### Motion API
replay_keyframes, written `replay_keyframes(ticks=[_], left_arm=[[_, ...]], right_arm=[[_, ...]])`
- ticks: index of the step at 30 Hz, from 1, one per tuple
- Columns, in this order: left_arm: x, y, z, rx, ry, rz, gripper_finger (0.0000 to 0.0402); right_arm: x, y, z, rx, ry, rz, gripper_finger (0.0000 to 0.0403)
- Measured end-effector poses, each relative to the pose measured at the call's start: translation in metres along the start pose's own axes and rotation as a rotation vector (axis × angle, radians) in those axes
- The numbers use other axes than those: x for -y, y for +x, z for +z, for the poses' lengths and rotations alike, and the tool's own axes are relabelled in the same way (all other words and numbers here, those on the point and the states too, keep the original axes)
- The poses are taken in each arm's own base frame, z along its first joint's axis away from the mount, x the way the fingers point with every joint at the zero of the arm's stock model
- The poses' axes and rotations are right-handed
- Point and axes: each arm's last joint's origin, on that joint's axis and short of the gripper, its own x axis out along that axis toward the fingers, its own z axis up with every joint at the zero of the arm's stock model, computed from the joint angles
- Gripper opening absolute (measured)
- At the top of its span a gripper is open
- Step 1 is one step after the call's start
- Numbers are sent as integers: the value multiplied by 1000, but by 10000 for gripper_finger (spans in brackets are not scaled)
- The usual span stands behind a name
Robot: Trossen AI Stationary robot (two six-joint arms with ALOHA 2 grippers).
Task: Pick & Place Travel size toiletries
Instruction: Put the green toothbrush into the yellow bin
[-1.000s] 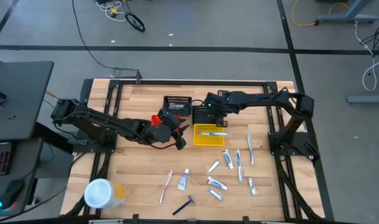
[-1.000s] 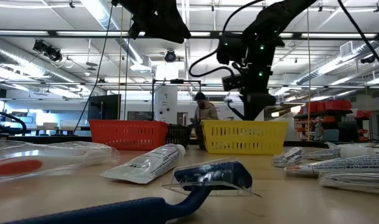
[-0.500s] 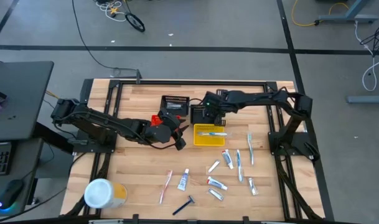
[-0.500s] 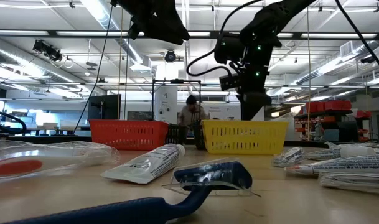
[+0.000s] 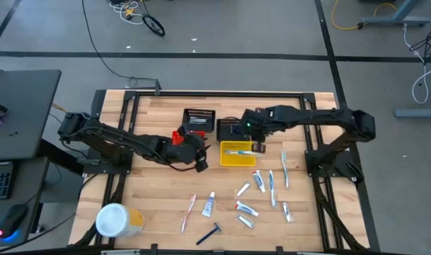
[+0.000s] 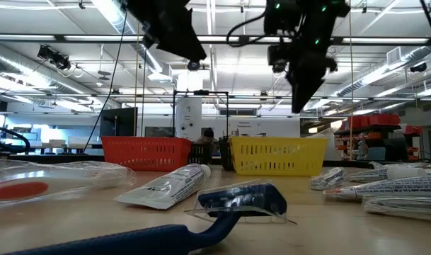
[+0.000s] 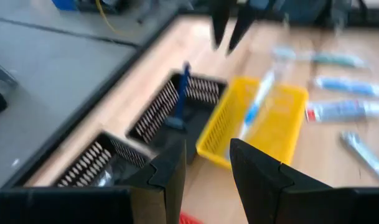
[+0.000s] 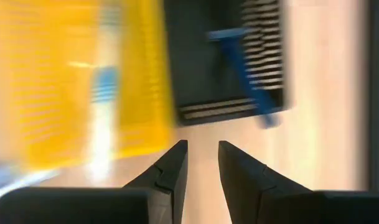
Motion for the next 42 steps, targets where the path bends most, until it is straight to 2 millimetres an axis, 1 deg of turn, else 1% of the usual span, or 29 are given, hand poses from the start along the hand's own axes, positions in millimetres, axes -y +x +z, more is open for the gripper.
replay_keyframes(ticks=[2,4,6,9,11,14,17,18,20,22,24,29,32,35,37,42], left_arm=[[0,0,-4,-49,29,-35,132],[0,0,-8,-89,48,-72,132],[1,-1,-10,-115,60,-99,132],[1,-1,-11,-129,79,-116,132],[1,-1,-11,-129,93,-120,132],[1,-1,-11,-126,90,-120,132],[1,-1,-11,-127,89,-121,132],[1,-1,-11,-127,88,-121,132],[1,-1,-11,-128,74,-120,132],[1,-1,-11,-131,53,-122,132],[1,-1,-12,-141,41,-136,132],[1,-1,-13,-157,63,-140,132],[-1,-1,-17,-187,96,-114,132],[-7,0,-22,-231,158,-57,132],[-14,2,-24,-270,167,-27,132],[-42,10,-28,-416,152,-32,132]], right_arm=[[-12,-9,-4,-1,-8,90,99],[-24,-17,-8,-9,-27,145,99],[-35,-23,-11,-17,-44,164,99],[-50,-26,-14,-40,-49,178,99],[-58,-28,-16,-60,3,182,99],[-67,-29,-18,-88,126,181,99],[-76,-31,-21,-112,180,177,99],[-79,-30,-22,-112,187,170,99],[-82,-25,-27,-121,216,103,99],[-84,-19,-34,-142,264,30,99],[-85,-13,-43,-196,331,-7,99],[-93,3,-64,-359,570,40,99],[-97,12,-75,-399,646,2,99],[-101,19,-86,-437,687,-40,99],[-103,23,-92,-465,734,-64,99],[-105,32,-108,-567,820,-72,99]])
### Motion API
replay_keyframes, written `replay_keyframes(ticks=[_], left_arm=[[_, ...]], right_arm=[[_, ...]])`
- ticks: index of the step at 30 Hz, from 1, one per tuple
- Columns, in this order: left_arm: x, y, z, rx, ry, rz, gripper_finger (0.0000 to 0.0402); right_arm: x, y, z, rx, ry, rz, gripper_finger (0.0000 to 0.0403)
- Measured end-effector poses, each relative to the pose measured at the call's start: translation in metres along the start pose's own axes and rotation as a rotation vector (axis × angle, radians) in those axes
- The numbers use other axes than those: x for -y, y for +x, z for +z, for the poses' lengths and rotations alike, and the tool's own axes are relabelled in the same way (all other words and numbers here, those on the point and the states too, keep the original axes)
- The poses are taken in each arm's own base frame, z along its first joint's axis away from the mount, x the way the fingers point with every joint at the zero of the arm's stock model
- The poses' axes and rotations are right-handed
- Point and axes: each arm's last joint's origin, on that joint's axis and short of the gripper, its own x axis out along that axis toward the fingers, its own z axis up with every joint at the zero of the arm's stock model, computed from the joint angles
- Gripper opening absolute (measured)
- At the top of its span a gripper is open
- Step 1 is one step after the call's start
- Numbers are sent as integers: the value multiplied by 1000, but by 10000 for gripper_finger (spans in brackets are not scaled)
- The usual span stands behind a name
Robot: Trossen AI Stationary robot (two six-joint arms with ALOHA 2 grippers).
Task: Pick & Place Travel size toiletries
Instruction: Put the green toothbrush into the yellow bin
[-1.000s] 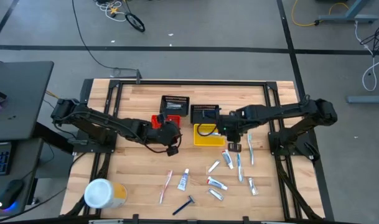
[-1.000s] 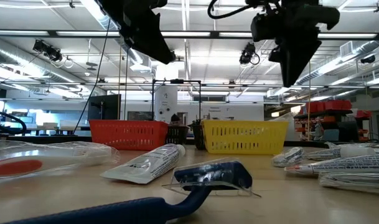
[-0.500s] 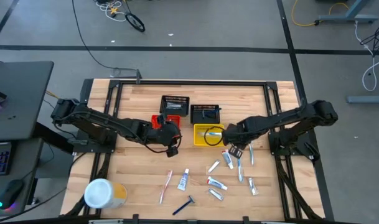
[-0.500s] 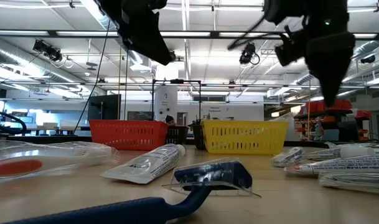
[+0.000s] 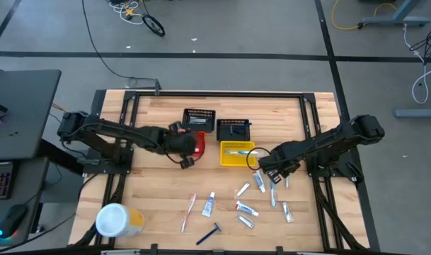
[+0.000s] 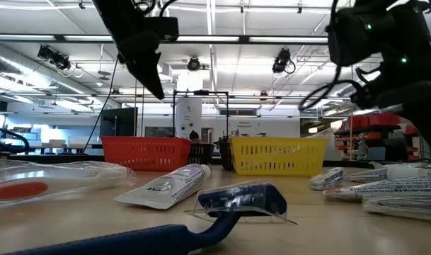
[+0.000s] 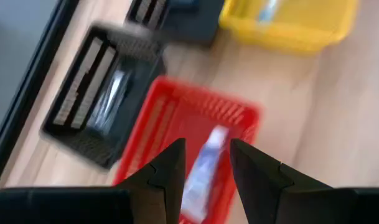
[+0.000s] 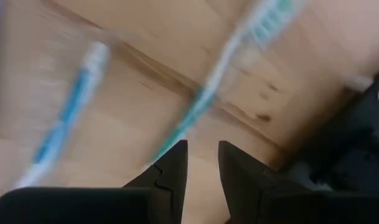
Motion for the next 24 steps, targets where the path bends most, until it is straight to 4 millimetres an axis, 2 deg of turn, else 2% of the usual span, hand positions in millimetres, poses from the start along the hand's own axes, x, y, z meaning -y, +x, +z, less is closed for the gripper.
replay_keyframes(ticks=[9,12,16,24], left_arm=[[-52,1,7,9,-75,84,132],[-67,2,8,9,-91,113,132],[-85,7,8,-8,-110,158,132],[-119,15,7,-25,-180,198,132]], right_arm=[[11,21,-5,-94,-75,-47,99],[12,21,-3,-30,-150,-75,99],[12,21,1,12,-121,-76,99],[17,21,11,-28,-133,-52,99]])
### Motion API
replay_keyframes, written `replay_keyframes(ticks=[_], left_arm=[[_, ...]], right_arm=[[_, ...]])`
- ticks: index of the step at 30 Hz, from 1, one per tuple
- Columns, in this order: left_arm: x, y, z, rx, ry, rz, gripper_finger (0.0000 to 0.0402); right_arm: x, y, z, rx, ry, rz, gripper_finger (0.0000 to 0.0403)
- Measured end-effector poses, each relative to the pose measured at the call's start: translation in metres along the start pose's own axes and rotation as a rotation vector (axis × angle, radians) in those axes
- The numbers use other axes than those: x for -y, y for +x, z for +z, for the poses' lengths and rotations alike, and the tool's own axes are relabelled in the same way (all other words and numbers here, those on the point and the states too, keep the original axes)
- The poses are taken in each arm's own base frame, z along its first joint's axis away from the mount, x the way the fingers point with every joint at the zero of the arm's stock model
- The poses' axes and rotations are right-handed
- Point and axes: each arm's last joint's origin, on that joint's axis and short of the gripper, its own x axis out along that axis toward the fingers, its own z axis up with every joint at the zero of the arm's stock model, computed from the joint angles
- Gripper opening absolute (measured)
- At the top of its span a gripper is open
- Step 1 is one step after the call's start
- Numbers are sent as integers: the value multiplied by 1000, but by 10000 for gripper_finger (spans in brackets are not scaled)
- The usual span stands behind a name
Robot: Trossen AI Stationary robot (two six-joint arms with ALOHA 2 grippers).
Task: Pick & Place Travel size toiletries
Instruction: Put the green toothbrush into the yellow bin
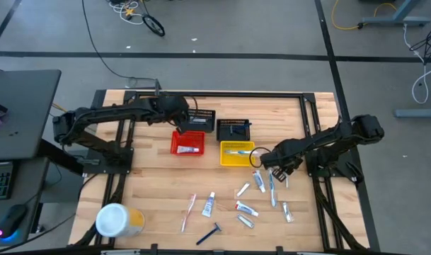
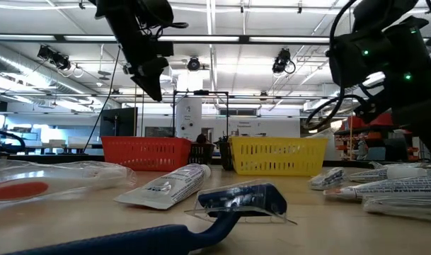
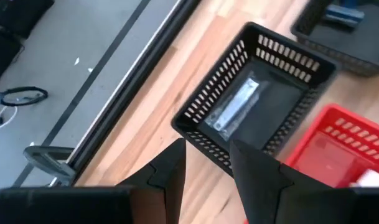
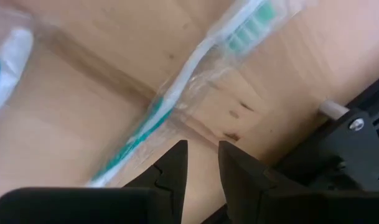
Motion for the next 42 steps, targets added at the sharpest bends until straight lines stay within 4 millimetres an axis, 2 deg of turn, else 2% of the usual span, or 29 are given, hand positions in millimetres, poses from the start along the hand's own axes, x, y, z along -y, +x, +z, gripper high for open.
replay_keyframes(ticks=[12,19,27,42], left_arm=[[-15,6,13,111,23,-72,132],[-19,8,13,110,15,-63,132],[-19,8,14,114,21,-63,132],[-17,8,14,116,8,-115,132]], right_arm=[[11,-1,15,-40,42,42,103],[7,-1,15,-94,149,123,103],[9,-2,13,-129,197,126,104],[2,-5,20,-21,300,195,104]])
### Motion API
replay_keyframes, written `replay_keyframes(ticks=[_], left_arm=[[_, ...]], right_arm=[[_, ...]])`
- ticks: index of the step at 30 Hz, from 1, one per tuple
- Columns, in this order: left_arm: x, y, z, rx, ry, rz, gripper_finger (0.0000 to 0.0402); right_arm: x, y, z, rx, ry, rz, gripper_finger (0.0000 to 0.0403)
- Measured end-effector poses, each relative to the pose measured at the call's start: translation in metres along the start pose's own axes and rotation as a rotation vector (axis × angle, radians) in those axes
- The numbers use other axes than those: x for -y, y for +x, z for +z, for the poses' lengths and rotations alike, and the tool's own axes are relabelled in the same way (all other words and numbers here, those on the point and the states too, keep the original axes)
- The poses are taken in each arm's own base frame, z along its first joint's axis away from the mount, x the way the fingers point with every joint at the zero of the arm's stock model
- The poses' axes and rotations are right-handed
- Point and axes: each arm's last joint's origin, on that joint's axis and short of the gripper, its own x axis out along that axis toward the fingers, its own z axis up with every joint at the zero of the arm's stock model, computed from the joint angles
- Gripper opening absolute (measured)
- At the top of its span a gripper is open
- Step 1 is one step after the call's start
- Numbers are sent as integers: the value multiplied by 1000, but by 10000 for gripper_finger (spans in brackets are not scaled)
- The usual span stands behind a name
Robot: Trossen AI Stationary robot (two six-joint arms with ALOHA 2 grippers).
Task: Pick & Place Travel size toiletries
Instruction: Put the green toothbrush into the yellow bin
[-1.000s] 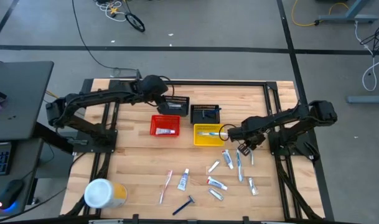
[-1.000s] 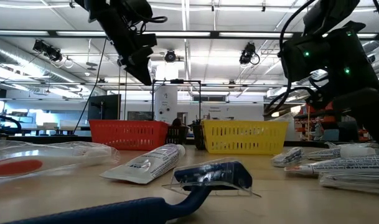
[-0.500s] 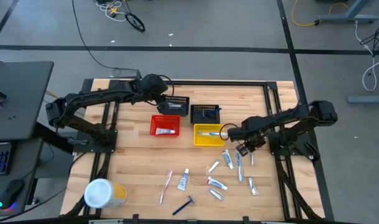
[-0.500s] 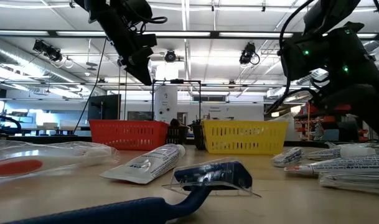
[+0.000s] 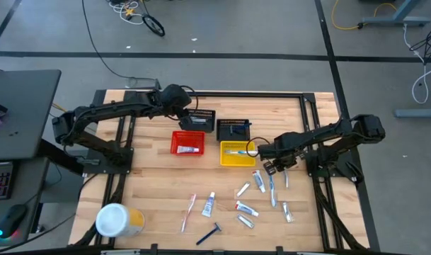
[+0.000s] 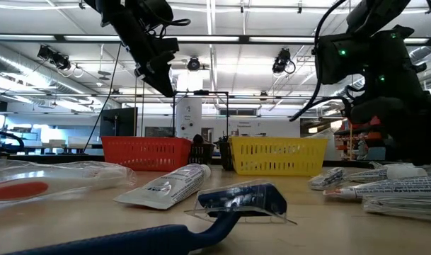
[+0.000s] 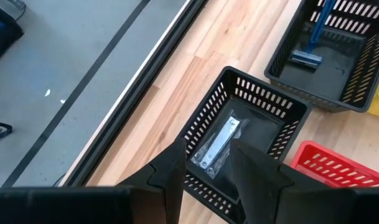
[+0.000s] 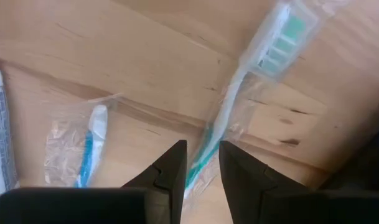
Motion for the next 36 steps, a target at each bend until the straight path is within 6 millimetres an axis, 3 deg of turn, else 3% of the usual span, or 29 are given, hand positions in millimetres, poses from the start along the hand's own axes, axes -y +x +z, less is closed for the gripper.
replay_keyframes(ticks=[10,15,24,28,33,36], left_arm=[[0,0,0,0,-16,-1,132],[0,0,0,0,-22,-1,132],[0,0,1,10,-21,0,132],[0,0,3,30,-25,2,132],[0,0,5,48,-22,3,132],[0,0,5,47,-18,3,132]], right_arm=[[12,29,-2,-30,80,19,103],[14,32,-2,-18,91,10,101],[13,30,-2,-13,45,-3,21],[16,11,-7,-64,18,-129,20],[13,-40,-16,-75,-20,-276,20],[6,-74,-20,-45,-48,-263,20]])
